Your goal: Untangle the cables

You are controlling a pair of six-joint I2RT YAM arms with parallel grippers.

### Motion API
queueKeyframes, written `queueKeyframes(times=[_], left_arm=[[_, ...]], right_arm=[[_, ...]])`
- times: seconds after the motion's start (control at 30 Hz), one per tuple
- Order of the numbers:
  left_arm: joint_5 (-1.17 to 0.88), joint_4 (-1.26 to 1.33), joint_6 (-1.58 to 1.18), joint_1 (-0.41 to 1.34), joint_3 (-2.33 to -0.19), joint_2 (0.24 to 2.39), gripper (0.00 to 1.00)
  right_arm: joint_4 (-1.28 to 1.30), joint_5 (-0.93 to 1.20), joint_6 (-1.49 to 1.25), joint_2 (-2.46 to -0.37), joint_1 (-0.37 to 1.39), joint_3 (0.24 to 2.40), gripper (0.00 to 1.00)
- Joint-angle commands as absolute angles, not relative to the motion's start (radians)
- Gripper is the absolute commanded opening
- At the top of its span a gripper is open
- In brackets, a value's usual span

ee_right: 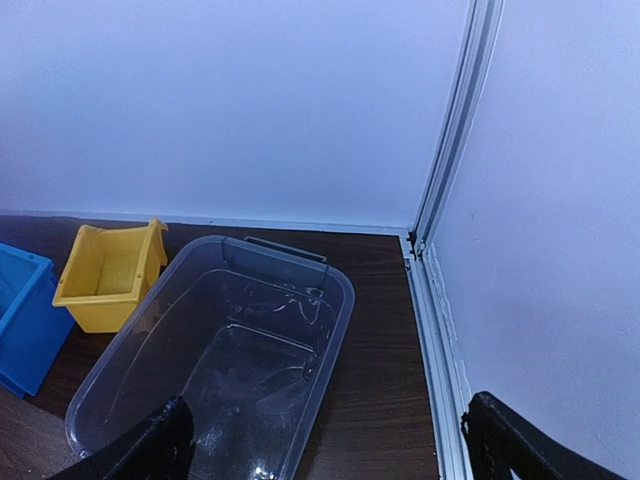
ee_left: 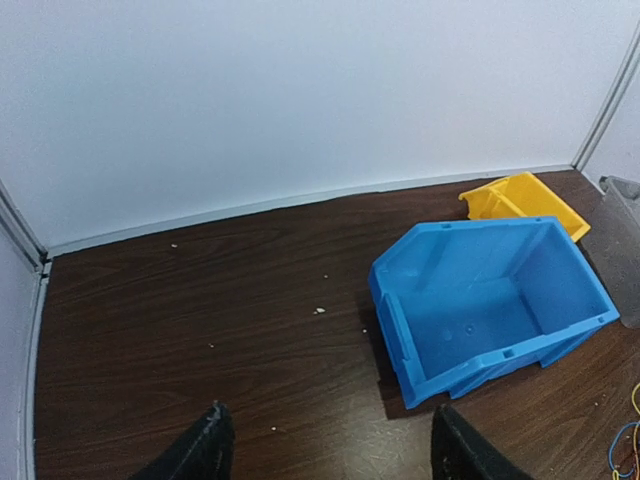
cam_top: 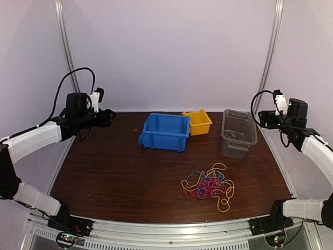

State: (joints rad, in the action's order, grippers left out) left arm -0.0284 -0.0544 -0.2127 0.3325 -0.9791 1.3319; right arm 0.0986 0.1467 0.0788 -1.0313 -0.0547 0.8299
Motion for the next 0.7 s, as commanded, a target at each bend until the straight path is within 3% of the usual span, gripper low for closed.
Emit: queueKeyframes(times=[0.0, 0.23, 0.43, 0.57, 0.67], left_arm=[[-0.207, 0.094, -0.216, 0.347, -0.947, 1.319, 0.7], [-0.326, 0.149, -0.178, 0.469, -0.931, 1.355, 0.7], [-0.369, 0.147, -0.126, 0.617, -0.954, 1.437, 0.67], [-0.354, 0.039, -0.068, 0.726, -1.032, 1.531, 0.56], [-0.316, -0.012, -0.049, 0.826, -1.074, 1.588, 0.58]], right_arm=[[0.027, 0.227, 0.107, -0.962, -0.071, 0.76, 0.97], [0.082, 0.507, 0.281, -0.929, -0.08, 0.7, 0.96], [0.215, 0.614, 0.453, -0.957, -0.027, 0.737, 0.81], [0.279, 0.642, 0.541, -0.984, 0.076, 0.702, 0.7], [0.313, 0.67, 0.592, -1.015, 0.135, 0.687, 0.64]])
